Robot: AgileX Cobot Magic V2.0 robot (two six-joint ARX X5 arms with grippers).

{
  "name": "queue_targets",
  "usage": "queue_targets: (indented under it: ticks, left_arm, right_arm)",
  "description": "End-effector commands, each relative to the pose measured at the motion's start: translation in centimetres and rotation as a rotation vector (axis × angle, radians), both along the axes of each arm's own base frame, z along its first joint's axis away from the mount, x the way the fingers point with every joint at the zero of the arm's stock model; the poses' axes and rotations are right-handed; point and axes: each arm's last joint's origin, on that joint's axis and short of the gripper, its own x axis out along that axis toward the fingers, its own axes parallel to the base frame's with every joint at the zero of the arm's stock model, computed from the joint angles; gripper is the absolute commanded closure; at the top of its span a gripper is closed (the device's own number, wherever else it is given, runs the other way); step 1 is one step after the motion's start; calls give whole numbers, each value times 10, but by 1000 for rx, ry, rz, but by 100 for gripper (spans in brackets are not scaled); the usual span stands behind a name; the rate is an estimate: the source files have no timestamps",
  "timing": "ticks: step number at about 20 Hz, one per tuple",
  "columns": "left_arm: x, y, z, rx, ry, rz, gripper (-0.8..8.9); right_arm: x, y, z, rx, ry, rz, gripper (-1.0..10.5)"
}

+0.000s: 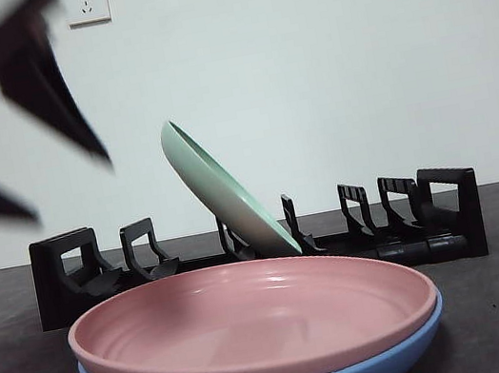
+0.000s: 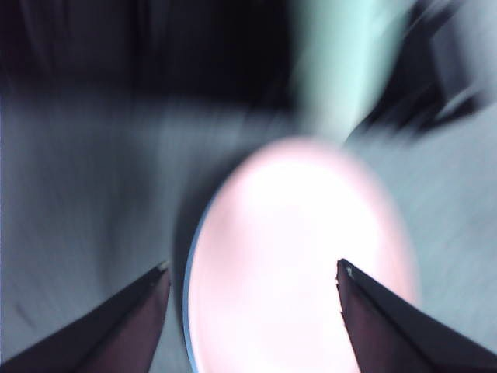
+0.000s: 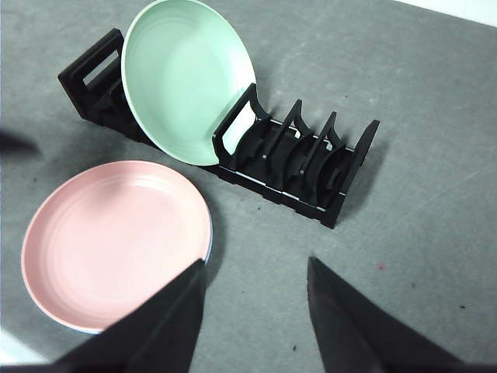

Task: Place the plate

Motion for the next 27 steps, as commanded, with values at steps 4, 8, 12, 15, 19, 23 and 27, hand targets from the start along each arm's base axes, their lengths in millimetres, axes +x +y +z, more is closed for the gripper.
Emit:
queue_targets:
  ticks: [4, 8, 12, 15, 19, 23, 27]
  left_arm:
    - [-47, 62, 59, 229, -246, 28, 469]
    - [-89, 90, 56, 270, -243, 130, 469]
    - [-106, 98, 56, 272, -279, 175, 469]
    - [-107, 99, 56, 279, -284, 188, 469]
    - [-107, 99, 56, 276, -283, 193, 469]
    - [-107, 99, 56, 268, -279, 199, 469]
    - [-107, 99, 56, 268, -279, 199, 469]
  right_arm:
    - [12, 17, 2, 52, 46, -4, 739]
    - [46, 60, -6, 88, 141, 113, 739]
    - [104, 117, -16, 200, 292, 284, 739]
    - [155, 153, -20, 204, 382, 339, 739]
    - [215, 187, -23, 232, 418, 350, 739]
    - [253, 210, -37, 225, 434, 332, 739]
    - [271, 219, -58, 194, 455, 318, 740]
